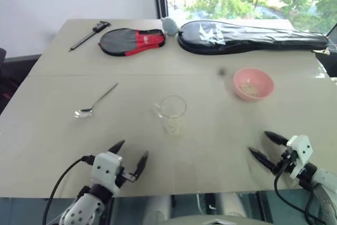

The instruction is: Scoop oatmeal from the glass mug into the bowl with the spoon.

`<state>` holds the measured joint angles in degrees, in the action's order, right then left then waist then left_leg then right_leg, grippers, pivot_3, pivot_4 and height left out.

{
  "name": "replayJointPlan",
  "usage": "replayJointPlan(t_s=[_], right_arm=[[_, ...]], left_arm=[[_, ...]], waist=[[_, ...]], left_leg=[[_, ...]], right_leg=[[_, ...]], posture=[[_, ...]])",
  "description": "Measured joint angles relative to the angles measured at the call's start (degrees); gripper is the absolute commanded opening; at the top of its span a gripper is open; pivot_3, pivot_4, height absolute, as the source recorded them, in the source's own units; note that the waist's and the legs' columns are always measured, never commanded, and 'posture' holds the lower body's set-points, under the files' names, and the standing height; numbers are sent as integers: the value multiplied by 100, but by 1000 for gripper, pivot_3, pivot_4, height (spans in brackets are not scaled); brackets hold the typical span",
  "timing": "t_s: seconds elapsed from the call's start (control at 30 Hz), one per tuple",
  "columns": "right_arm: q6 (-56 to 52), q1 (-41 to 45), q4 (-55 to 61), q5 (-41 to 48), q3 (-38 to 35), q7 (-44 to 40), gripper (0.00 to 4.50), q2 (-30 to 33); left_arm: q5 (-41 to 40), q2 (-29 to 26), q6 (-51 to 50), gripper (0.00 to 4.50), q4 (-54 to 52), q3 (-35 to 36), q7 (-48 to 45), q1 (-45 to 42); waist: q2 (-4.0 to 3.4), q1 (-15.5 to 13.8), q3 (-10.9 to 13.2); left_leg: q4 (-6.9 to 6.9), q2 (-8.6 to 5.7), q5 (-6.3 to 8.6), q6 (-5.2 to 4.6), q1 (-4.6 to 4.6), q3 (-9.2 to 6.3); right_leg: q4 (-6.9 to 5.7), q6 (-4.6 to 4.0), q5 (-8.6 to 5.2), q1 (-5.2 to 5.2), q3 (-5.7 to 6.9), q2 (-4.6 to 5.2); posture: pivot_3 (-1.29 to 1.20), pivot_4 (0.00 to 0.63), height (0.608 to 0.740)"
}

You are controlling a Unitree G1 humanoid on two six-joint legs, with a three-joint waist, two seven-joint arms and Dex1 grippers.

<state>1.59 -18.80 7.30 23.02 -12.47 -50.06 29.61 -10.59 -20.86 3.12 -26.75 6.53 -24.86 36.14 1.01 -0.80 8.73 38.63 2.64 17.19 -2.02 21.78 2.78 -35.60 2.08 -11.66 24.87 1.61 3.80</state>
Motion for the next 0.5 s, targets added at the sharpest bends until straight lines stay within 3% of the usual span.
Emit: replayJointPlan(t_s=[0.5], right_arm=[[-162, 290, 26, 3, 78, 9, 4500, 15]], left_arm=[[76, 107, 155, 4480, 82, -27, -19, -2]], waist=[[-1, 0, 0]], left_leg=[[16, 0, 0, 0, -1, 5]], right_leg=[[-15, 0, 0, -5, -1, -4]], posture=[[0, 150, 740]])
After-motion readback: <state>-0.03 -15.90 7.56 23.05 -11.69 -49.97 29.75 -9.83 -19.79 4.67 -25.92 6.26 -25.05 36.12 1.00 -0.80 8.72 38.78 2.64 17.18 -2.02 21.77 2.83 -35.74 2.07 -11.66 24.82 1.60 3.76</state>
